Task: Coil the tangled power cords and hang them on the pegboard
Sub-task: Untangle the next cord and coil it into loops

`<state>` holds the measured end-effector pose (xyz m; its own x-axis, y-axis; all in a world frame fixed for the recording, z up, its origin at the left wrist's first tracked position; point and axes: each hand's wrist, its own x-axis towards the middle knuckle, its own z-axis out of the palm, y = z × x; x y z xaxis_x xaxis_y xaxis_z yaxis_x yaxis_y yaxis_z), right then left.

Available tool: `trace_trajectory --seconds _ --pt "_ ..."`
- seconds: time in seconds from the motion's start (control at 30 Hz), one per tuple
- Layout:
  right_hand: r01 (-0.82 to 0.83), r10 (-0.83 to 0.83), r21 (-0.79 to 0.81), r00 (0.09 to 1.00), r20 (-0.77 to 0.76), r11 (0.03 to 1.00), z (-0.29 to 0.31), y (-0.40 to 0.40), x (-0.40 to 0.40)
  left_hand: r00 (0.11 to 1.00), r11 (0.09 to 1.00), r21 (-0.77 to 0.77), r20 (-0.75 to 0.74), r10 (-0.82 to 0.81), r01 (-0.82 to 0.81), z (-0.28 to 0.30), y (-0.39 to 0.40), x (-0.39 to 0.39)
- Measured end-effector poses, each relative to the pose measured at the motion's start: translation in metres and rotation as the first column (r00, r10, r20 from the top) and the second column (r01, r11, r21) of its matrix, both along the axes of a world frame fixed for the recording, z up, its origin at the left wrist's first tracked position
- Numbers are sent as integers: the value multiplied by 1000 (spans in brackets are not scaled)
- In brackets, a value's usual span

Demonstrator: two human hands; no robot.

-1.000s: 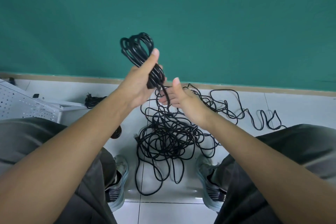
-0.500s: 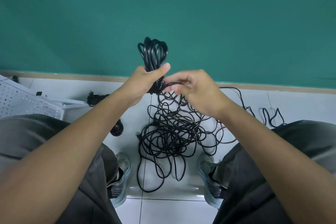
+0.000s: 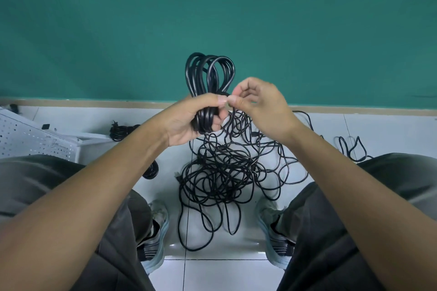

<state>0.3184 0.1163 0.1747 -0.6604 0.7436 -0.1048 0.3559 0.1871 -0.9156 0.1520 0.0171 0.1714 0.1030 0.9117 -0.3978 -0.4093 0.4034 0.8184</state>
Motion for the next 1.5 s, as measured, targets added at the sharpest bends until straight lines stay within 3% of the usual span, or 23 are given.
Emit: trace_trajectory --seconds 0.13,0.2,0.3,0.43,0.67,0.9,1.13,1.23,1.33,1.43,1.5 --pt "-105 104 -4 972 211 994 -11 -1 -1 995 999 -7 87 50 -49 0 2 -8" --pt "-54 43 38 968 248 998 -15 -2 -2 996 996 -27 15 89 -89 -1 3 -9" --pt "122 -133 75 977 164 990 -15 1 -2 958 978 -50 -217 186 -201 -3 3 -8" --pt "284 -287 -64 957 -47 957 2 -1 -4 906 971 -48 -372 199 -233 -10 2 -6" --pt "367 -382 -107 898 -219 924 19 -6 -10 919 991 43 -370 135 -128 -7 1 12" --pt "405 -393 41 902 -178 913 15 -7 -12 916 996 63 -390 89 -70 -5 1 21" --pt "401 -387 50 905 -177 915 12 -7 -13 909 996 67 -408 86 -64 -1 0 24" --pt "337 -337 -23 934 -117 941 9 -15 -14 954 989 91 -266 139 -119 -1 0 26" --pt "125 -126 -226 992 10 966 2 -29 -13 955 963 82 -135 264 -255 -1 3 17" --pt "-51 86 -343 992 90 938 -8 -45 -16 869 869 -16 -11 494 -494 1 9 0" --pt "-107 156 -364 982 109 925 -12 -53 -17 779 777 -55 -47 625 -627 2 11 -9"
